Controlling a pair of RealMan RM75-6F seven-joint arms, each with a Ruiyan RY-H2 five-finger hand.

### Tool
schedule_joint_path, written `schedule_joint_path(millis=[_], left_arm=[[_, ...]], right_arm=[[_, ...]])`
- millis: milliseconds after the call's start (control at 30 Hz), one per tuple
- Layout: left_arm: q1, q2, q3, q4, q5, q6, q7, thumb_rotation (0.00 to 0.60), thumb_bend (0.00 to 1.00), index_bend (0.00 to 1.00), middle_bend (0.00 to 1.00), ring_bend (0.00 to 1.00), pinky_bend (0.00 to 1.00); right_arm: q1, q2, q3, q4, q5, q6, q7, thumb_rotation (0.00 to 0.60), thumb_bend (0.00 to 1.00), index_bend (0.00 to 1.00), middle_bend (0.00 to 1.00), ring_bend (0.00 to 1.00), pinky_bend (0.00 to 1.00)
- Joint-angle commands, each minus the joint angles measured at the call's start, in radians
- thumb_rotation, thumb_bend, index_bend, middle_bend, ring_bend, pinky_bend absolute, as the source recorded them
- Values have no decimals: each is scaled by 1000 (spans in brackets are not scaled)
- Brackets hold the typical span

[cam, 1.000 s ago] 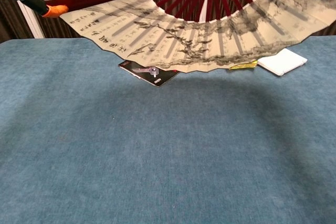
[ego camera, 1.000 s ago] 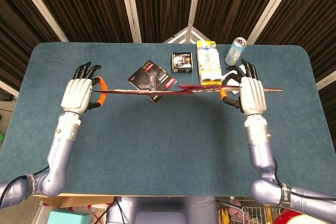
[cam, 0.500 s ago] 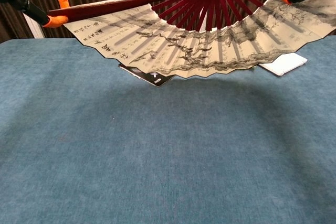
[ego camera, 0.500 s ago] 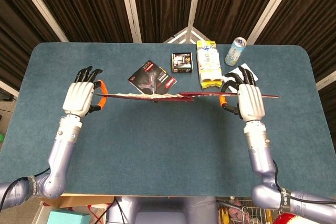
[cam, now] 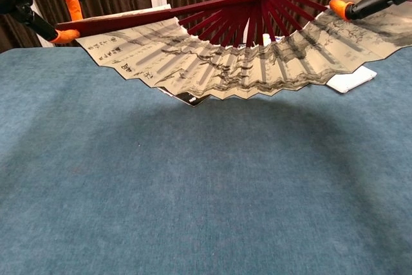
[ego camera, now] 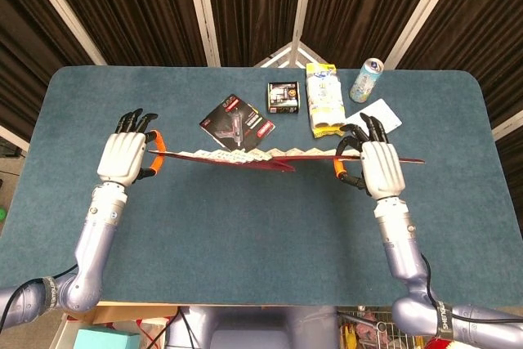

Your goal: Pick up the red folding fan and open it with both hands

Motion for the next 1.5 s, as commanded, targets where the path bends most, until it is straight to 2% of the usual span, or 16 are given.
schedule_joint_path(millis=[33,467,633,733,800,900,1000,1133,1267,1500], left_arm=[[0,-2,2,1,-2,-2,0,600,583,603,119,0,0],[2,-9,15,-4,0,-6,2,600,566,579,103,0,0],[6,-6,17,-8,-9,-9,1,600,539,557,88,0,0],[7,-4,19,-13,-8,-9,0,600,475,526,67,0,0],[7,-3,20,-15,-8,-12,0,600,410,479,44,0,0],[5,3,22,-19,-12,-20,3,600,312,405,10,0,0],[4,8,24,-24,-15,-26,3,600,259,345,0,0,0],[6,12,26,-29,-17,-29,0,600,202,299,0,0,0],[8,17,26,-32,-18,-32,-8,600,199,286,0,0,0],[15,25,31,-41,-7,-31,-20,600,199,267,0,0,0]], right_arm=[[-2,4,-12,-5,-15,-8,-10,600,548,689,291,52,0],[-25,10,-73,-9,-100,-22,-27,600,548,628,290,43,0],[-34,14,-85,-10,-110,-32,-24,600,548,546,262,24,0],[-36,18,-92,-11,-118,-42,-26,600,543,438,225,8,0],[-38,20,-95,-12,-123,-45,-26,600,519,312,177,1,0],[-40,24,-101,-20,-124,-56,-32,600,441,131,110,0,0],[-40,27,-105,-28,-121,-63,-47,600,368,11,76,0,0],[-46,27,-109,-39,-118,-62,-55,600,285,0,37,0,0],[-52,32,-113,-50,-116,-64,-64,600,257,0,2,0,0],[-62,45,-130,-48,-112,-67,-99,600,197,0,0,0,0]])
